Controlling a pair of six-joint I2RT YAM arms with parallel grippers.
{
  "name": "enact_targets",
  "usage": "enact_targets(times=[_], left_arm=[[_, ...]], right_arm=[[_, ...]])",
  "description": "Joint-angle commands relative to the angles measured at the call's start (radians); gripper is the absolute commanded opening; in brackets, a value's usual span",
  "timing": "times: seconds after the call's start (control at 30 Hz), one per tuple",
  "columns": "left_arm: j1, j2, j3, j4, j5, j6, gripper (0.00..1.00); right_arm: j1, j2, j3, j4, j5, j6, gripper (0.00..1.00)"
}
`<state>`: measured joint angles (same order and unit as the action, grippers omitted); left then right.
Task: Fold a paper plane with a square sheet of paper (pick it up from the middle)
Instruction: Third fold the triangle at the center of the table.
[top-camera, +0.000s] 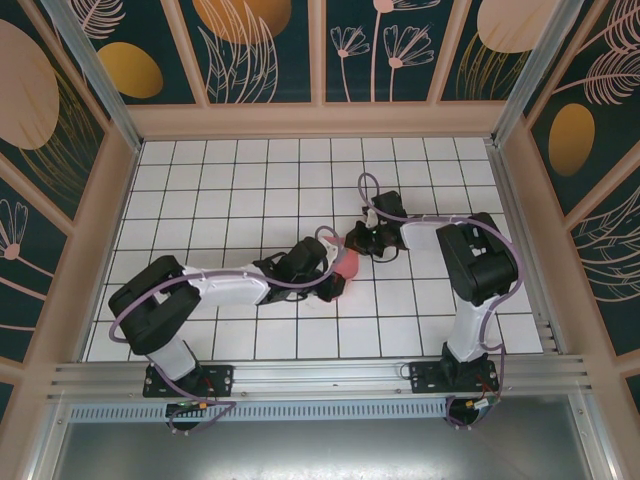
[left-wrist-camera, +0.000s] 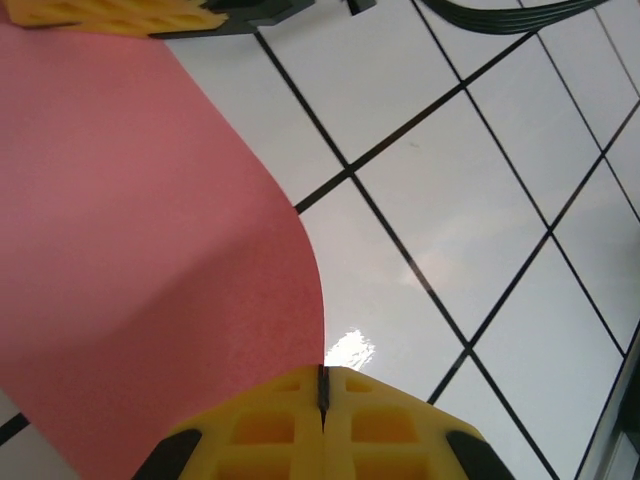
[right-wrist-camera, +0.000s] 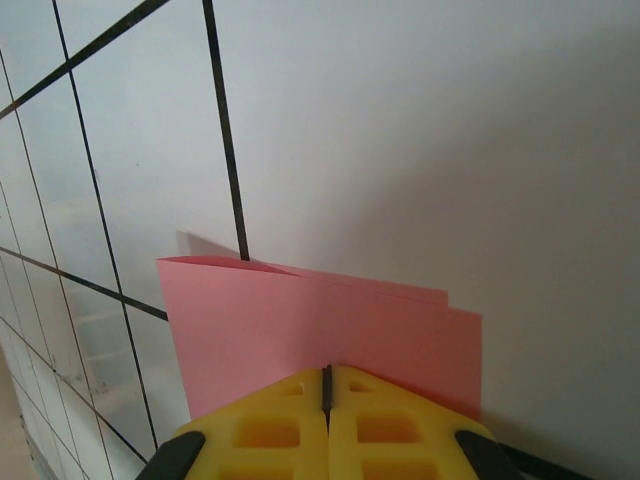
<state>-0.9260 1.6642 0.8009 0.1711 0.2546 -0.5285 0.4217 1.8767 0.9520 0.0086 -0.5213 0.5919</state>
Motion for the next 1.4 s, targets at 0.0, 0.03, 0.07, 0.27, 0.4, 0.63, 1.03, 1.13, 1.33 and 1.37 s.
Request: enact_targets(times=[0.0,0.03,0.07,0.27,0.4,0.63,1.03,1.13,1.33,1.37], left_arm=[[0.026,0.028,0.03,-0.033,0.018,0.005,0.0],[0.031,0.031,0.033,-0.039,0.013,0.004,0.0],[0.038,0.03,0.033,-0.042,0.005,0.004,0.0],[0.058,0.065,0.073,-0.107,-0.086,0.019,0.0],[0.062,0.095,0.103,-0.154,-0.136,0.024,0.0],[0.062,0.121,0.12,-0.193,-0.205,0.012,0.0],[0.061,0.124,0.131,-0.178,-0.222,0.021,0.0],[0.062,0.115,0.132,-0.167,-0.21,0.031,0.0],[0.061,0.128,0.133,-0.169,-0.198,0.036,0.0],[0.062,0.132,0.132,-0.171,-0.2,0.032,0.0]], right_arm=[[0.01,0.037,0.005,-0.082,0.053,-0.06,0.06],[0.01,0.037,0.004,-0.081,0.055,-0.064,0.06],[0.009,0.035,0.003,-0.08,0.053,-0.064,0.06],[0.019,0.042,0.008,-0.079,0.058,-0.063,0.06],[0.022,0.042,0.008,-0.082,0.064,-0.061,0.06],[0.026,0.04,0.003,-0.081,0.066,-0.058,0.06],[0.029,0.043,-0.001,-0.084,0.07,-0.057,0.07],[0.029,0.045,0.0,-0.087,0.073,-0.055,0.07],[0.031,0.046,0.001,-0.091,0.079,-0.055,0.07],[0.031,0.047,0.0,-0.092,0.08,-0.057,0.07]])
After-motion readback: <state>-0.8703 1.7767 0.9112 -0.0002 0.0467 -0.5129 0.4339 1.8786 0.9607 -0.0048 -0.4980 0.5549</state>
